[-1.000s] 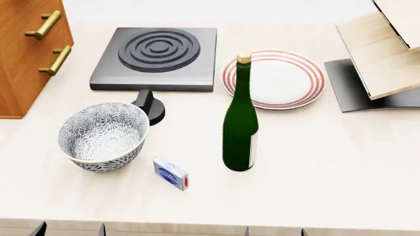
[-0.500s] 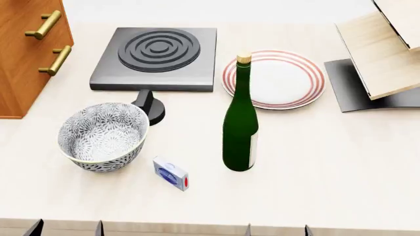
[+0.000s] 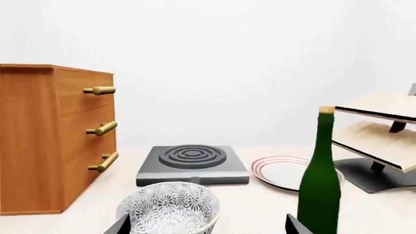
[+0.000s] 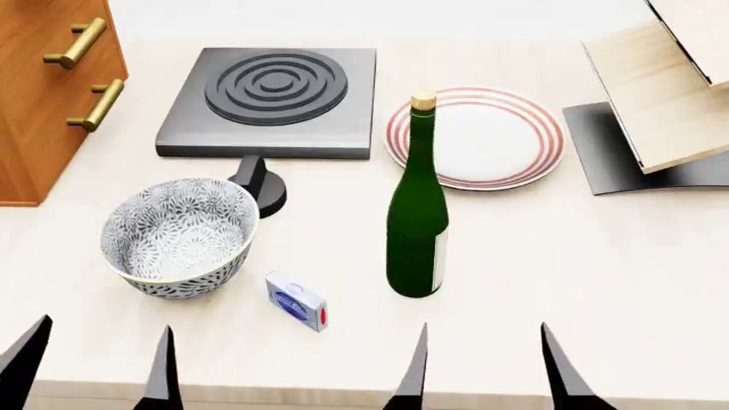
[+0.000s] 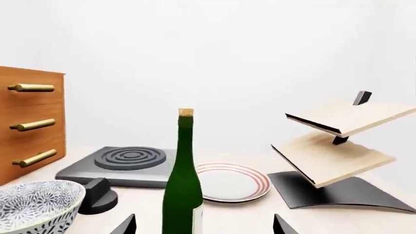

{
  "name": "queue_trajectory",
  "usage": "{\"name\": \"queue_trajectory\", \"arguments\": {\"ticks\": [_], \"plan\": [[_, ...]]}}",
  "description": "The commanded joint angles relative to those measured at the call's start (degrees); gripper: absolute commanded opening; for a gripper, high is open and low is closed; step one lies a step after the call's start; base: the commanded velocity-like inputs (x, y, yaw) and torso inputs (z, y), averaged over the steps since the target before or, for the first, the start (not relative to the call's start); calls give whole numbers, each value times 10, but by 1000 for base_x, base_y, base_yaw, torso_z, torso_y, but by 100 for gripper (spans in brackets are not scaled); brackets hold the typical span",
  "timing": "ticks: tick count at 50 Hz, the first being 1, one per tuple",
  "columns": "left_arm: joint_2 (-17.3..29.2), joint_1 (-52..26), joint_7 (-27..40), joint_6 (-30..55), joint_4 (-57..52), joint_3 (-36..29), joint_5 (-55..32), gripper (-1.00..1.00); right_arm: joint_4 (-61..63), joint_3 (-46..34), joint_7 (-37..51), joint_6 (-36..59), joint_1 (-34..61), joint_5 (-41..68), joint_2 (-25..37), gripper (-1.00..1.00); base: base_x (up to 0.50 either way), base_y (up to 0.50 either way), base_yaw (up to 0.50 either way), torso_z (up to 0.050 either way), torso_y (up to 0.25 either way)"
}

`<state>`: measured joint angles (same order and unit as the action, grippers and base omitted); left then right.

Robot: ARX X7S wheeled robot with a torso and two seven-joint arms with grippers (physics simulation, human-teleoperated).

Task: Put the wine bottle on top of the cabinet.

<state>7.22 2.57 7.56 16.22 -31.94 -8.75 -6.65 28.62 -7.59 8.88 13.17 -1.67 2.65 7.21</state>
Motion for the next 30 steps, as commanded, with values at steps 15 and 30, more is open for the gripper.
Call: {"name": "queue_trajectory", "arguments": {"ticks": [15, 30], "plan": [[34, -40, 45, 189, -278, -34, 0, 100, 234, 4, 22, 150, 28, 8, 24, 100, 0, 0, 0, 0, 0], [44, -45, 58, 189, -271, -42, -6, 100, 224, -13, 38, 138, 34, -19, 37, 100, 0, 0, 0, 0, 0]]}}
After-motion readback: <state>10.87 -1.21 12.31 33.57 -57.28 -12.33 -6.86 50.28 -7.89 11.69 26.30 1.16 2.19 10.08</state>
